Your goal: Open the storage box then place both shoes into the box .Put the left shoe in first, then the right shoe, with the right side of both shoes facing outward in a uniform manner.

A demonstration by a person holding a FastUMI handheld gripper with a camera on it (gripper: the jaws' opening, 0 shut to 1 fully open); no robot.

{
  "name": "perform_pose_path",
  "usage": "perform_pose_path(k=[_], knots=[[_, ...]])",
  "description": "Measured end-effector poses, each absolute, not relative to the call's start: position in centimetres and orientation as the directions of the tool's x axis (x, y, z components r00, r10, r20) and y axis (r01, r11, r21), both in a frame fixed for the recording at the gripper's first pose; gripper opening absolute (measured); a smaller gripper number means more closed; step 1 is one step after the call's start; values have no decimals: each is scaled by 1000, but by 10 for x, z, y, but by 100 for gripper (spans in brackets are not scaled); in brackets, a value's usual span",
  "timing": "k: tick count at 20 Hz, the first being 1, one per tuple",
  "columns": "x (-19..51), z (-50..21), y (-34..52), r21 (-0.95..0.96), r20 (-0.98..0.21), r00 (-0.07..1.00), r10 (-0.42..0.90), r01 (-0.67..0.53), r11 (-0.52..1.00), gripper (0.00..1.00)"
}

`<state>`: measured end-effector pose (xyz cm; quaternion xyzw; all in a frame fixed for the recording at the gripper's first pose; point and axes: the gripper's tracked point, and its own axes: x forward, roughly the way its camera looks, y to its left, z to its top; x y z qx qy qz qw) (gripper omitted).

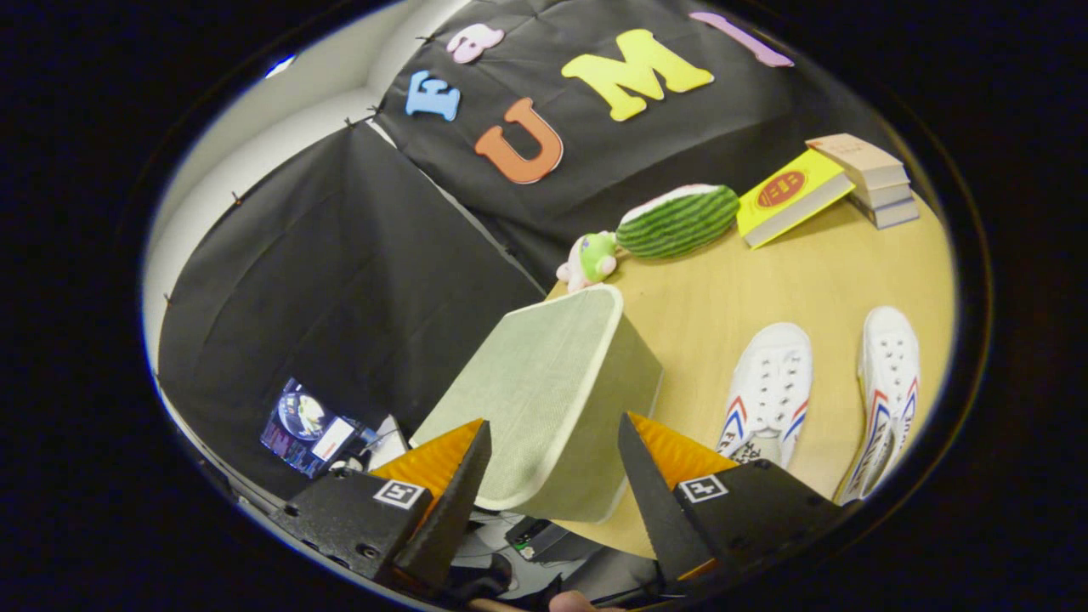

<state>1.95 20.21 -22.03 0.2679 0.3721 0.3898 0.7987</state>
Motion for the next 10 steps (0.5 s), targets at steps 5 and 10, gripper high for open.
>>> perform_pose_path(k=[5,10], knots=[[17,-238,220,769,-389,366,845,-376,517,75],[8,-229,233,839,-342,319,884,-320,440,34]])
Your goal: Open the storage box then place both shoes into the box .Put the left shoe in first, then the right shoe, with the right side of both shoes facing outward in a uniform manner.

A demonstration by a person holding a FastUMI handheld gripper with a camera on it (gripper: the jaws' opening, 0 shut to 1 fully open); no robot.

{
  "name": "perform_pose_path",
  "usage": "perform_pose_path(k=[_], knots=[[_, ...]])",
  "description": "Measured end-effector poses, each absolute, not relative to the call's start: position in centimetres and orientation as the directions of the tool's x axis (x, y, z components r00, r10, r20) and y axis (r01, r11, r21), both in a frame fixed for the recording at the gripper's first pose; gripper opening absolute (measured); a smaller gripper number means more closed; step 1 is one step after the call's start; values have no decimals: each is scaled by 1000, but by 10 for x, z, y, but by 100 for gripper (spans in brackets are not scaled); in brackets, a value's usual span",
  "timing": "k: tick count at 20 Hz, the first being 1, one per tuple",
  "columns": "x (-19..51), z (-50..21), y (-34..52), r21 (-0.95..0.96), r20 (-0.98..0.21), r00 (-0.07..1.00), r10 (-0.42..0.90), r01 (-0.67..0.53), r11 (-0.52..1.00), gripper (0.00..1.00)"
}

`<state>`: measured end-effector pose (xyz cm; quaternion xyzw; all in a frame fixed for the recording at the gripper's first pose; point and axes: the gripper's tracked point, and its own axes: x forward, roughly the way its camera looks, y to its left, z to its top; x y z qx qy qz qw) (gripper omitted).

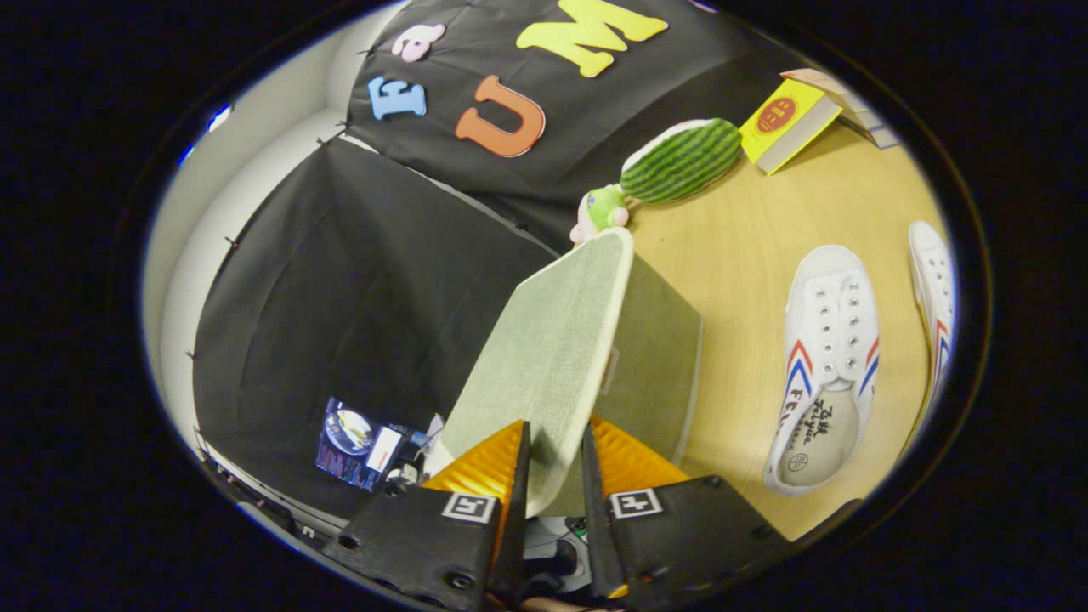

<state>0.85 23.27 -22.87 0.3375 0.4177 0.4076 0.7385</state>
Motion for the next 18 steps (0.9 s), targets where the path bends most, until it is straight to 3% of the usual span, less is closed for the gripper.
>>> perform_pose_path(k=[3,5,11,18], knots=[[7,-208,230,854,-311,328,892,-314,414,11],[6,-193,234,851,-293,334,896,-335,404,5],[4,-118,263,799,-275,334,902,-442,407,5],[-16,-61,338,591,-367,310,877,-651,477,6]])
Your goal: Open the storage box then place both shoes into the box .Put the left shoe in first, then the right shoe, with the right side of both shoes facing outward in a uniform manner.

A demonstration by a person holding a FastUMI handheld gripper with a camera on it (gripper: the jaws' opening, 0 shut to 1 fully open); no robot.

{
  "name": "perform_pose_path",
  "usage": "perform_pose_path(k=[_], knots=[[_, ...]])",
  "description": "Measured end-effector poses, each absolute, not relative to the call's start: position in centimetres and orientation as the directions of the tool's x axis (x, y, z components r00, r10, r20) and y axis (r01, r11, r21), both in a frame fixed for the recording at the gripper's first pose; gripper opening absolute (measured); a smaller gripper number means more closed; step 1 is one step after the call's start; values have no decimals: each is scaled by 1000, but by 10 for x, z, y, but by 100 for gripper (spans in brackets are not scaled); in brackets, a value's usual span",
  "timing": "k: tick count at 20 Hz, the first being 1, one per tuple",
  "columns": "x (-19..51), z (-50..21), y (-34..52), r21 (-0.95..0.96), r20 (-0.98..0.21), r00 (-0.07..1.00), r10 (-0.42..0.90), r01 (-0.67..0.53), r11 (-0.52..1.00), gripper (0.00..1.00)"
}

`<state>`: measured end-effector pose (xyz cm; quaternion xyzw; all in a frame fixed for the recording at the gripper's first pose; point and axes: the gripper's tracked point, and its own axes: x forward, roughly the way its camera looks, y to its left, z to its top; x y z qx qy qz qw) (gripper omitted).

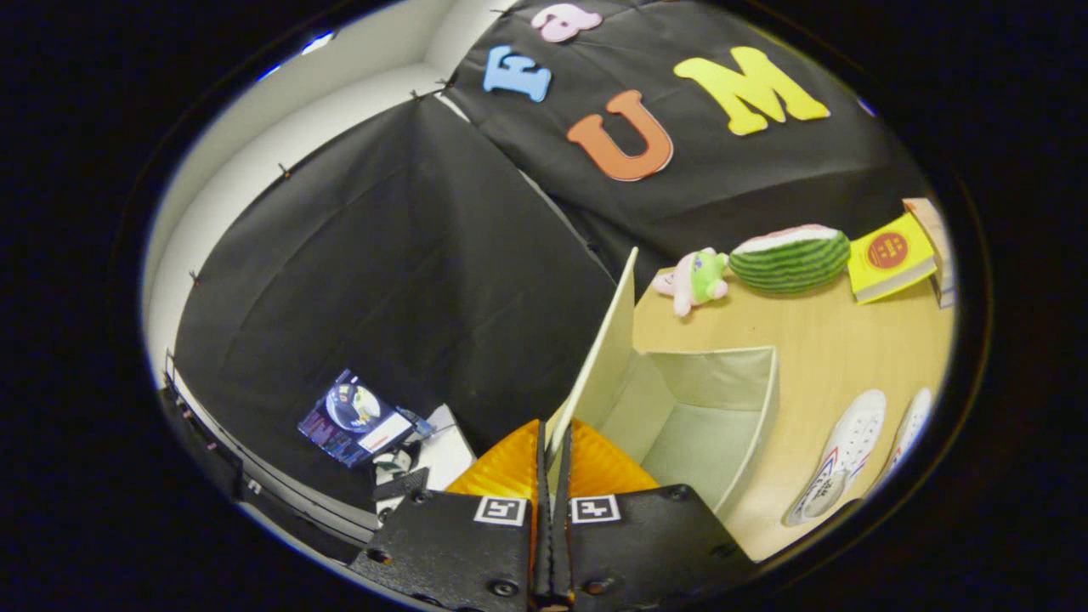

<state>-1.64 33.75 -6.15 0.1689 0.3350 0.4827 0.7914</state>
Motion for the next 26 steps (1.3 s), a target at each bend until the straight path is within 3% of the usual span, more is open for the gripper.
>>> perform_pose_path(k=[6,10,15,26], knots=[[-40,-48,406,454,-404,285,869,-763,461,10],[-41,-44,434,367,-410,311,858,-805,467,25],[-31,-25,423,250,-346,427,836,-817,520,95],[29,-17,299,92,-284,725,627,-630,771,100]])
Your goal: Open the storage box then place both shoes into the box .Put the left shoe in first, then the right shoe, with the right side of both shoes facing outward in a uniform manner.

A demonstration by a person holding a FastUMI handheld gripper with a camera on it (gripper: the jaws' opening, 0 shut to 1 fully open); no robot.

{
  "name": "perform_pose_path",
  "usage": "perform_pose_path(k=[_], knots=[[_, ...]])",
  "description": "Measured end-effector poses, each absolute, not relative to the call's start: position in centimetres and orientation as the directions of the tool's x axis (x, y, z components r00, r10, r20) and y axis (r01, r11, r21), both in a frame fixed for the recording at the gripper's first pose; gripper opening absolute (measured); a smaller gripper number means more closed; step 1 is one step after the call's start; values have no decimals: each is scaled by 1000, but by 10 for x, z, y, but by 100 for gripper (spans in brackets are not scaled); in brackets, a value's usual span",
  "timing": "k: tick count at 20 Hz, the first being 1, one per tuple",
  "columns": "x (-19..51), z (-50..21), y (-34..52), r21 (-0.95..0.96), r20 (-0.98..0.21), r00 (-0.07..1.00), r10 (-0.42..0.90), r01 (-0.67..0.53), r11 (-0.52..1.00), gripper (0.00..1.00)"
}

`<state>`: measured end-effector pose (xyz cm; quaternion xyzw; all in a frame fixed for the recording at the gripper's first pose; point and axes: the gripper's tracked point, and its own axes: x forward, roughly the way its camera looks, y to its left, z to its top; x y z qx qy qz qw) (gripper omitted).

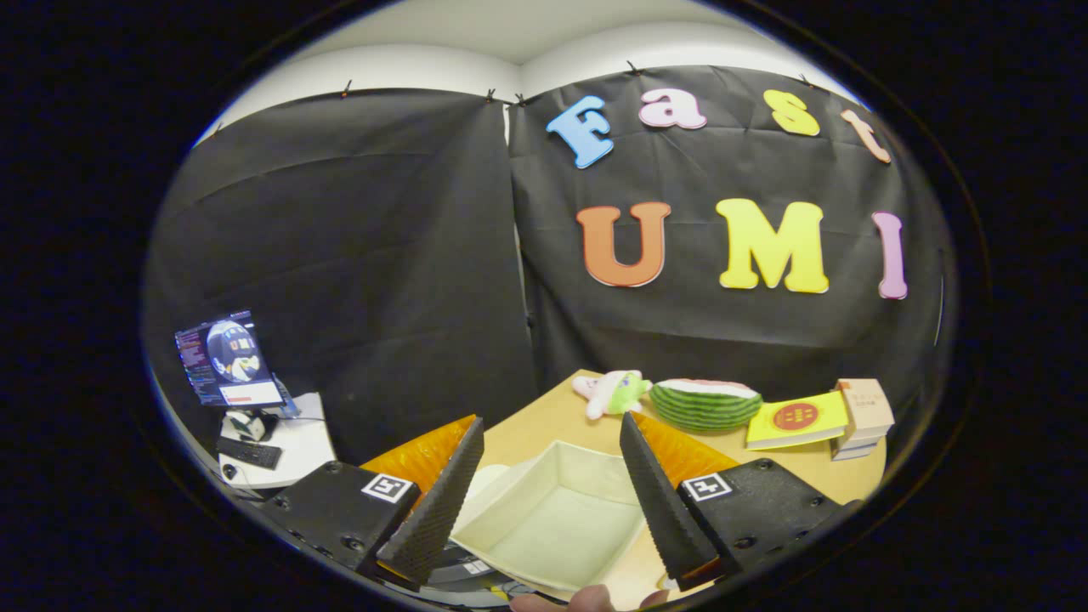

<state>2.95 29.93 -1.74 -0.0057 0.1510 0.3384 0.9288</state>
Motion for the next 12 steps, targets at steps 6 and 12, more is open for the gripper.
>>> perform_pose_path(k=[6,12], knots=[[39,-49,219,149,-375,748,548,-535,832,100],[66,-150,127,139,-618,688,381,-382,914,100]])
